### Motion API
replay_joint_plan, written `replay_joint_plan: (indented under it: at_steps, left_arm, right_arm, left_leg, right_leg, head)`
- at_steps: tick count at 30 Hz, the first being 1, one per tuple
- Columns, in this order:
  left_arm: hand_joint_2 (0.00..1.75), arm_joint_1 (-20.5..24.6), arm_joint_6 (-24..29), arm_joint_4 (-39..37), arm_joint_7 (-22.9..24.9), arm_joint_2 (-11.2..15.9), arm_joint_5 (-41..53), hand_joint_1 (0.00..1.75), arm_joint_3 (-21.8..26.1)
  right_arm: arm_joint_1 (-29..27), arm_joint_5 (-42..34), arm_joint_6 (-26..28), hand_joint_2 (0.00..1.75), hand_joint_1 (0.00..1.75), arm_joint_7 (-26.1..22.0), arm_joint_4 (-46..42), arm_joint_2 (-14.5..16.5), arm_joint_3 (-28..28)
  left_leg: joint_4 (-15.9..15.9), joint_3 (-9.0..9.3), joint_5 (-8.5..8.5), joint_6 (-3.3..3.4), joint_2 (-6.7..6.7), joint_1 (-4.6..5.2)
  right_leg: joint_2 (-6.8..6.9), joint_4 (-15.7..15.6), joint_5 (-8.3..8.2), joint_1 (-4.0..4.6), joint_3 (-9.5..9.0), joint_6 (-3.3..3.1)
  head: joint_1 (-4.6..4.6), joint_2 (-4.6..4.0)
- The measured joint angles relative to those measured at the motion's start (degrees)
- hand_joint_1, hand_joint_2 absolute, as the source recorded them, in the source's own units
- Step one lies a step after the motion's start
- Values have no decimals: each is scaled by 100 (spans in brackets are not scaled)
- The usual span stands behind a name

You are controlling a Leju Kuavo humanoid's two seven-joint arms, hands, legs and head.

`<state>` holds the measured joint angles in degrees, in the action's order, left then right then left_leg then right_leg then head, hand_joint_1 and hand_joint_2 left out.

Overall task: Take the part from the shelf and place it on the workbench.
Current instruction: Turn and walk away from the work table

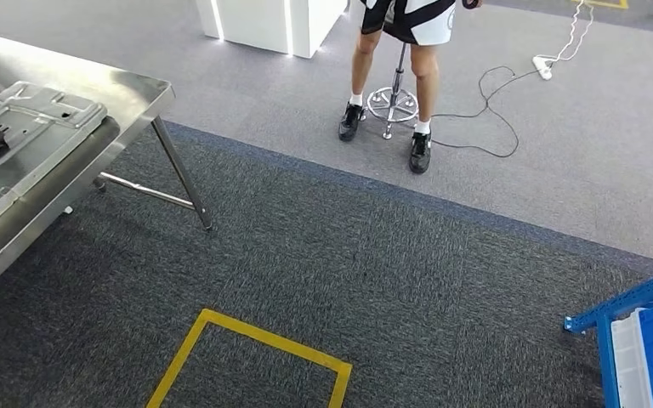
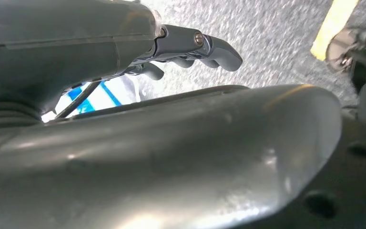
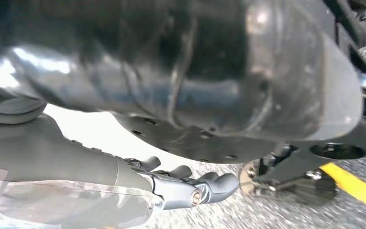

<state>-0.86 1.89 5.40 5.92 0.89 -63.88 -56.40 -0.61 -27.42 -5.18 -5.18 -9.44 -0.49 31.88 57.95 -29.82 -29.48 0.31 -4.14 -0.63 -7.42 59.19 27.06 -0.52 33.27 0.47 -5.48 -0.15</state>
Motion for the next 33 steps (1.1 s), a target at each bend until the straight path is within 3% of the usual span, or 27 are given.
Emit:
replay_joint_plan:
  at_steps: [1,3,5,7,8,9,12,14,16,18,19,21,22,23,24,25,27,29,31,32,33]
  left_arm:
    - [0,5,3,-9,-80,3,-9,0,10]
    - [0,8,-21,-50,-217,11,16,0,27]
    - [0,-4,-70,-102,-294,16,70,0,30]
    - [0,-11,-106,-153,-306,16,109,0,29]
    - [0,-5,-115,-179,-298,15,117,0,30]
    - [0,4,-114,-202,-287,14,113,0,30]
    - [0,32,-83,-242,-266,-2,65,0,30]
    - [0,47,-56,-265,-265,-22,28,0,31]
    - [0,73,-35,-279,-284,-53,-3,0,33]
    - [0,92,-24,-293,-313,-88,-33,0,36]
    - [0,91,-15,-306,-323,-110,-44,0,40]
    - [0,85,34,-342,-317,-163,-57,0,50]
    - [0,84,74,-357,-302,-192,-57,0,54]
    - [0,83,120,-369,-279,-218,-55,0,56]
    - [0,83,166,-378,-248,-242,-50,0,57]
    - [0,84,202,-384,-211,-259,-43,0,58]
    - [0,87,248,-407,-111,-282,-30,0,58]
    - [0,107,266,-430,-7,-306,-28,0,58]
    - [0,135,272,-439,40,-326,-18,0,58]
    - [0,145,273,-442,44,-337,-8,0,58]
    - [0,148,273,-447,44,-347,1,0,58]
  right_arm:
    - [-27,-69,-36,0,0,-8,3,-8,-13]
    - [-71,-211,-148,0,0,-42,9,-14,-57]
    - [-79,-290,-255,0,0,-97,10,-17,-103]
    - [-73,-316,-309,0,0,-146,10,-18,-134]
    - [-72,-325,-323,0,0,-161,10,-16,-145]
    - [-74,-333,-328,0,0,-161,10,-14,-152]
    - [-112,-370,-324,0,0,-123,16,-8,-182]
    - [-137,-407,-330,0,0,-122,18,-5,-202]
    - [-152,-466,-363,0,0,-143,21,3,-227]
    - [-166,-535,-416,0,0,-159,25,21,-273]
    - [-164,-558,-439,0,0,-161,26,31,-296]
    - [-158,-552,-485,0,0,-146,31,57,-324]
    - [-156,-526,-518,0,0,-137,36,68,-330]
    - [-153,-488,-554,0,0,-126,42,79,-332]
    - [-147,-453,-584,0,0,-111,47,83,-333]
    - [-137,-428,-608,0,0,-92,49,87,-333]
    - [-103,-415,-625,0,0,-20,51,95,-333]
    - [-65,-452,-624,0,0,88,55,101,-339]
    - [-47,-512,-622,0,0,175,63,101,-356]
    - [-47,-534,-622,0,0,201,68,98,-366]
    - [-47,-548,-624,0,0,222,73,96,-374]
  left_leg:
    - [-19,9,19,35,68,-4]
    - [-76,30,64,122,232,-15]
    - [-106,29,80,175,408,-4]
    - [-102,19,70,190,591,17]
    - [-101,19,62,190,680,23]
    - [-99,25,52,185,759,26]
    - [-85,69,5,134,930,47]
    - [-71,86,-25,84,1011,73]
    - [-74,111,-39,36,1099,79]
    - [74,75,-172,-21,946,59]
    - [296,-19,-320,-45,793,47]
    - [1058,-373,-704,-71,519,32]
    - [1406,-547,-815,-75,477,31]
    - [1601,-657,-820,-71,459,31]
    - [1557,-660,-700,-59,447,31]
    - [1299,-565,-489,-41,413,31]
    - [517,-256,-71,6,148,24]
    - [76,-85,69,37,-86,20]
    - [9,-58,69,66,-25,17]
    - [-28,-43,92,96,60,6]
    - [-71,-27,118,134,149,-8]
  right_leg:
    - [-34,-2,-9,-10,16,33]
    - [181,178,120,0,110,76]
    - [549,792,492,14,394,100]
    - [671,1491,793,13,716,123]
    - [687,1620,797,12,765,128]
    - [706,1503,684,12,685,128]
    - [962,347,197,36,41,78]
    - [1052,-10,125,72,-126,11]
    - [936,-28,108,83,-107,-54]
    - [833,-70,73,63,-116,-123]
    - [783,-90,55,48,-123,-155]
    - [667,-89,39,46,-111,-189]
    - [596,-80,38,53,-105,-194]
    - [515,-70,38,60,-102,-197]
    - [431,-59,40,65,-104,-198]
    - [345,-49,42,68,-112,-198]
    - [190,-27,45,76,-112,-185]
    - [49,-10,31,70,-69,-138]
    - [-100,-23,-8,59,-23,-64]
    - [-92,-7,-2,65,-9,-35]
    - [21,81,66,82,34,-11]
  head:
    - [1,0]
    - [6,0]
    - [14,0]
    - [17,0]
    - [16,0]
    - [16,0]
    - [16,0]
    - [14,0]
    - [14,0]
    - [14,0]
    - [13,0]
    - [12,0]
    - [13,0]
    - [13,0]
    - [13,0]
    - [13,0]
    - [13,0]
    - [13,0]
    - [13,0]
    - [14,0]
    - [19,0]
